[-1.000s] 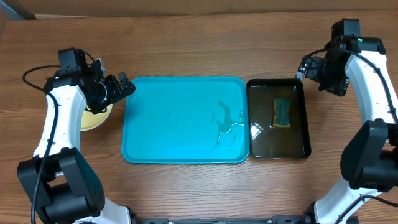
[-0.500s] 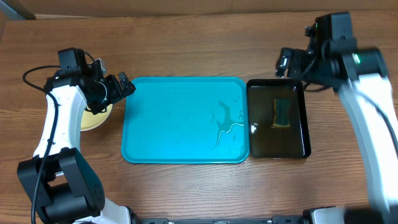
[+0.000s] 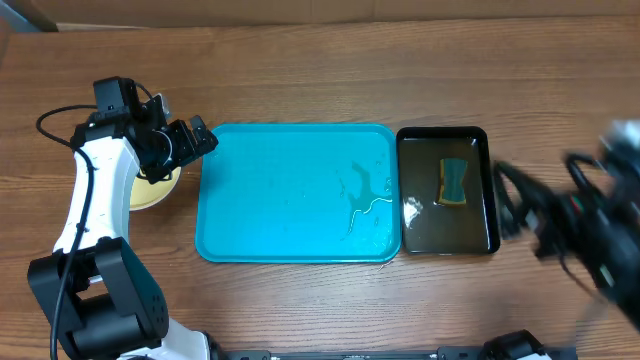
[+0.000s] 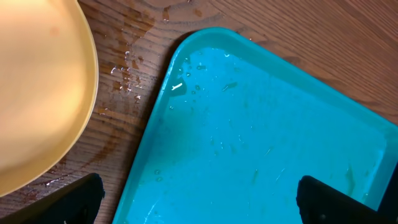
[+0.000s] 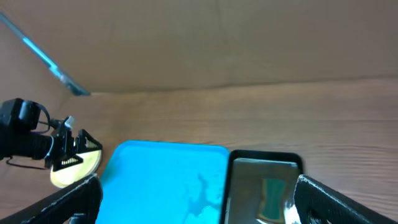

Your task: Clean dirty plates on tray and stack at the side

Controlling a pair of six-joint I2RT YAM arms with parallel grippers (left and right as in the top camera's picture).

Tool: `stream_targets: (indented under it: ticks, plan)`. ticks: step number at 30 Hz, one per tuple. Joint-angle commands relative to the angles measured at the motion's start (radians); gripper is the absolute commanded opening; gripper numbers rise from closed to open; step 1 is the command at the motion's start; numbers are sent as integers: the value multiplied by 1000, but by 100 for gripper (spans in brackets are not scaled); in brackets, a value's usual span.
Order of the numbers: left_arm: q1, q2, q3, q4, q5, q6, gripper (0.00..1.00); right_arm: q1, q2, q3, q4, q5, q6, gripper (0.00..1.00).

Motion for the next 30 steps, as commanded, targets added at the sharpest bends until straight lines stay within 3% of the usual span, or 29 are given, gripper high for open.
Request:
stream_targets:
  ticks: [1, 7, 14, 23, 30]
  plan:
    - [-3, -21, -1, 0, 7, 23, 100, 9, -98, 8, -21, 80, -28, 100]
    - [-3, -21, -1, 0, 7, 23, 100, -10, -209, -3, -134, 135, -27, 100]
    - [-3, -21, -1, 0, 7, 23, 100, -125, -359, -82, -69, 135, -28, 100]
    - [-3, -21, -1, 0, 7, 23, 100, -211, -624, -480, 294, 73, -30, 100]
    - [-3, -21, -1, 0, 7, 23, 100, -245, -769, -936, 808, 12, -18, 100]
